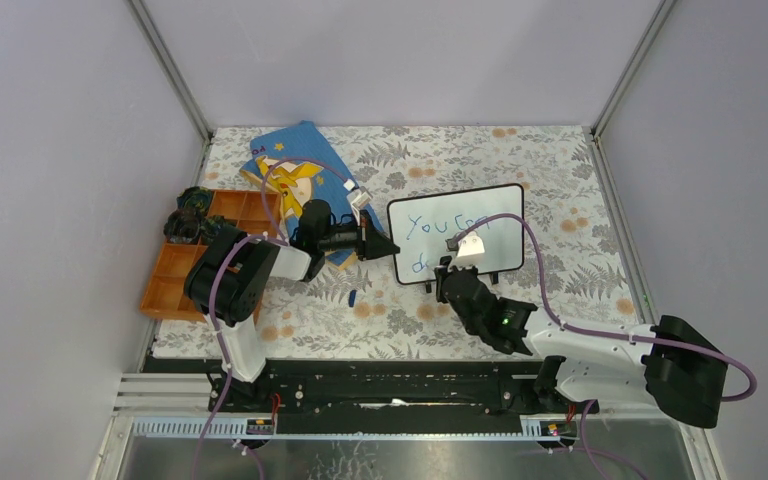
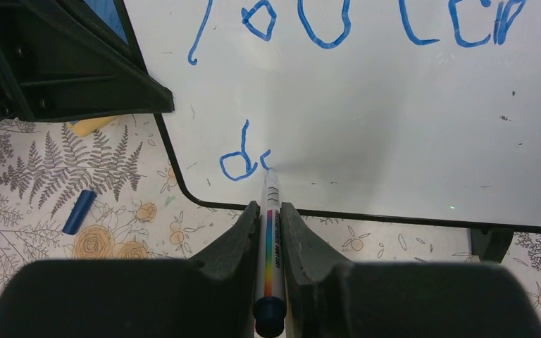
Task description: Write a sentence on the whiteboard
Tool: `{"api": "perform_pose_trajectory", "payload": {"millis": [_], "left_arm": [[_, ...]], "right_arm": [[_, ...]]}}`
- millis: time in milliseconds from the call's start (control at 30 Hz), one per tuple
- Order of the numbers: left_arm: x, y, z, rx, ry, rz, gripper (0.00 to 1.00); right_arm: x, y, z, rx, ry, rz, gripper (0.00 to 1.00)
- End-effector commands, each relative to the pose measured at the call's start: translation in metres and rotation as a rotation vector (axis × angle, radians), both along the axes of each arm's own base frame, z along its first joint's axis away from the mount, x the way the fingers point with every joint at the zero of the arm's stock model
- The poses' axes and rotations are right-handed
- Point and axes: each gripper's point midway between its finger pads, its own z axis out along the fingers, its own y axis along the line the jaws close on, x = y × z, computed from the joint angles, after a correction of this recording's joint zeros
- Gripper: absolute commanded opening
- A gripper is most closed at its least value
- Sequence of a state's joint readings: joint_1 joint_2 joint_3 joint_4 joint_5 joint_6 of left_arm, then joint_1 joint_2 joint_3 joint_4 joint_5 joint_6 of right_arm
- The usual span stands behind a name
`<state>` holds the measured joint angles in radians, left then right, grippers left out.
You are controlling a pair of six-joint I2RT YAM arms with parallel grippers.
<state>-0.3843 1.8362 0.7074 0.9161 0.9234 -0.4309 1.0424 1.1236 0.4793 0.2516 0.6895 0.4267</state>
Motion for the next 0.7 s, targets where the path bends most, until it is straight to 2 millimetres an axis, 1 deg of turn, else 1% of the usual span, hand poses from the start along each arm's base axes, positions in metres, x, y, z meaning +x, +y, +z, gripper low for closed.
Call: {"api": "perform_pose_trajectory", "payload": {"millis": [0,367,667], "left_arm": [[-0.012,-0.002,-0.026,0.071,0.052,-0.013,0.00],[-0.012,-0.002,-0.028,0.074,0.054,-0.013,0.00],[-0.012,-0.003,-0.028,0.077,0.054,-0.015,0.00]], "right_arm": [[0.006,-0.013,0.008,-0.003,-0.026,-0.057,0.00],[0.014,-0.018,0.018,-0.009,-0.047,-0.083,0.00],[0.020,-0.010,0.031,0.000,-0.072,-0.070,0.00]]}}
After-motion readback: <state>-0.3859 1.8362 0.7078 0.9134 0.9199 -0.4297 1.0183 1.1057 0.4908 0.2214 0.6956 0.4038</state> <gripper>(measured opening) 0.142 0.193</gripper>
